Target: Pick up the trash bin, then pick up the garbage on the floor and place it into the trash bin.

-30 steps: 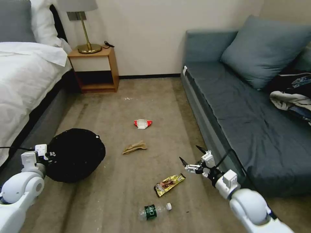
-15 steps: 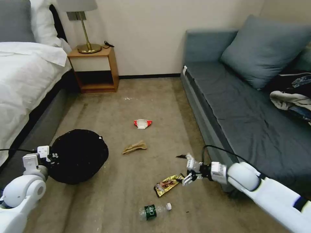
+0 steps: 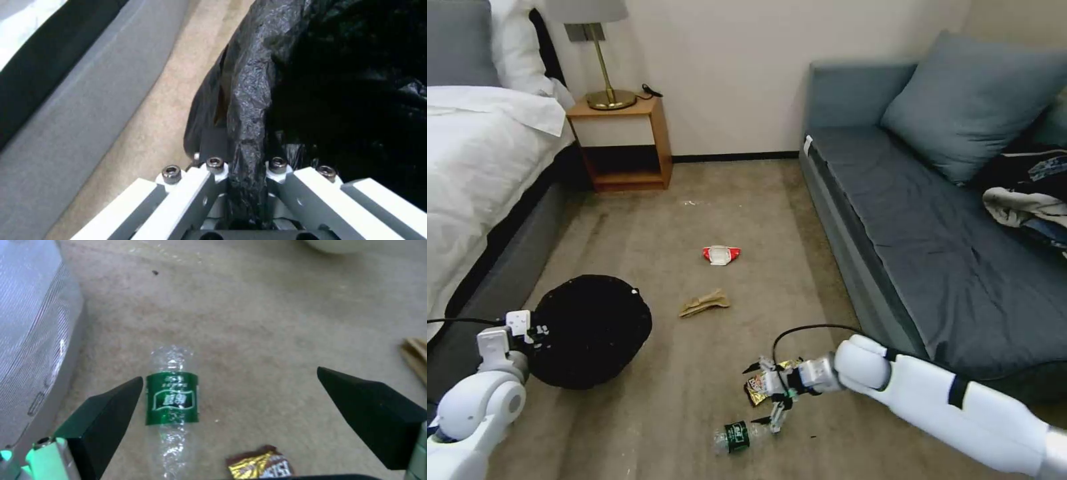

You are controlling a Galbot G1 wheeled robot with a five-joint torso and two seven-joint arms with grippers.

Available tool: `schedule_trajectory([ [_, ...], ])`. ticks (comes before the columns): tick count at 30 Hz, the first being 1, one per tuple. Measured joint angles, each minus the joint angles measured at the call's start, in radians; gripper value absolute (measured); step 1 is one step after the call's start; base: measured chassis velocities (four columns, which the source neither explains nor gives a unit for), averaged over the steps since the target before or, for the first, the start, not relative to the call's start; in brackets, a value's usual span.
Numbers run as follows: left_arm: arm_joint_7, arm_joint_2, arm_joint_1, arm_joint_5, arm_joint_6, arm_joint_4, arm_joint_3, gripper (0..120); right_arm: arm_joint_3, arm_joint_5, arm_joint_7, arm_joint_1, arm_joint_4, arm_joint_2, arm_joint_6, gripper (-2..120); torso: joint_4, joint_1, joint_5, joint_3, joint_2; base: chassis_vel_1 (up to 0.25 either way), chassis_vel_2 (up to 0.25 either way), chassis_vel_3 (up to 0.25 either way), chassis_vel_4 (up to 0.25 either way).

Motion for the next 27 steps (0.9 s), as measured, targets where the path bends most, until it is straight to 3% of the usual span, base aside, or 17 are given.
schedule_trajectory([
  [8,-0.001,0.0,0.027,0.0,0.0,-0.022,-0.01,3,-0.021,-0.036,-0.045,0.011,-0.06,0.057,0.024,100,-0.0001,0.0,0.0,0.0,0.0,0.0,0.0,0.0,0.0],
  [15,-0.001,-0.001,0.043,0.001,0.0,-0.037,-0.014,3,0.016,-0.187,-0.175,-0.005,-0.136,0.14,0.1,100,-0.0001,0.0,0.0001,0.0,0.0,0.0,0.0,0.0,0.0],
  [27,-0.01,-0.01,0.026,-0.013,0.005,-0.032,0.001,3,0.045,-0.247,-0.182,-0.043,-0.217,0.186,0.13,100,-0.0002,0.0,0.0001,0.0,0.0,0.0,0.0,0.0,0.0],
])
